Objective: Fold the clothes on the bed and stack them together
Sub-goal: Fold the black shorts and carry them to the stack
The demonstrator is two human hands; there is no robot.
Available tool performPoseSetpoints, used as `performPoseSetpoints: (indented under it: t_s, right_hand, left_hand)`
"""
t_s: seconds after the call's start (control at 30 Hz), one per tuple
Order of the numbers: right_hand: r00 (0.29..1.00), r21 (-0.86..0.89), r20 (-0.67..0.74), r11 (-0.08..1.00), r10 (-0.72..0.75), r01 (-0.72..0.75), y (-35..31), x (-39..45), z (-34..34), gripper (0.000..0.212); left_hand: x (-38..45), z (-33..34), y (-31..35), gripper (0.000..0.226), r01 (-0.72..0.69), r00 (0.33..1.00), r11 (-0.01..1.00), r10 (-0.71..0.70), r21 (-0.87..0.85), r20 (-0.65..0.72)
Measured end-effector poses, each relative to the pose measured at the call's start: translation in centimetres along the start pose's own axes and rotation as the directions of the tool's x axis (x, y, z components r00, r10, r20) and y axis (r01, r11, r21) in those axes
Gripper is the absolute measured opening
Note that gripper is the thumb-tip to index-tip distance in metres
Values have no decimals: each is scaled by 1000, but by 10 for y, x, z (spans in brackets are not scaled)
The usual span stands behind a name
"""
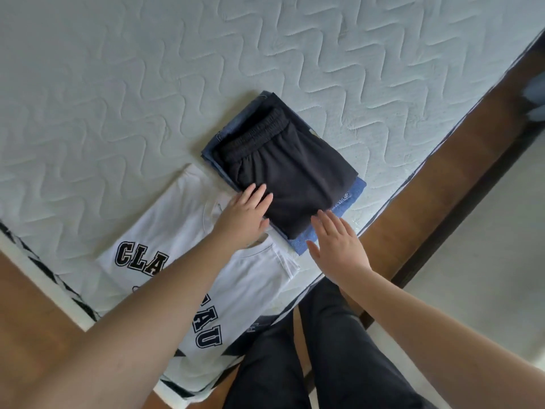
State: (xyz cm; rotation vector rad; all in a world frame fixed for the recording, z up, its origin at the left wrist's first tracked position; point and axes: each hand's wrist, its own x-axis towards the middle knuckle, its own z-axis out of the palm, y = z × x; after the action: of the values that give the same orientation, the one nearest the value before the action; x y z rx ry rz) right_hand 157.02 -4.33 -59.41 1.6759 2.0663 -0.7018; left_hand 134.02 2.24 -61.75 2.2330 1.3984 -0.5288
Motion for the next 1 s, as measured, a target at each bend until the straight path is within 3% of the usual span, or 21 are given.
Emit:
performPoseSetpoints:
  t_s: [0.1,0.33,0.47,0.73,1.0]
  right_hand:
    - [999,-35,-19,999,-27,27,-1,-34,-32,62]
    - [983,-85,-143,991,-115,103,-24,-122,-101,59]
    - [941,-93,-285,982,-185,165,-36,-170,-126,54]
    - [878,-43,-443,983,-179,179,-34,-236,-141,49]
    - [861,-47,-440,964,-255,261,8,-291,-125,47]
  left_hand:
    - [-42,-12,24,57,-16,1000,998,17,-58,22]
    - [-143,-72,56,49,-28,980,998,16,-60,-196]
    - [-198,-104,71,47,11,923,999,-30,-51,-384]
    - [-280,-117,118,47,78,841,997,-56,17,-538]
    - [-319,-107,209,51,240,863,970,-226,-28,-451]
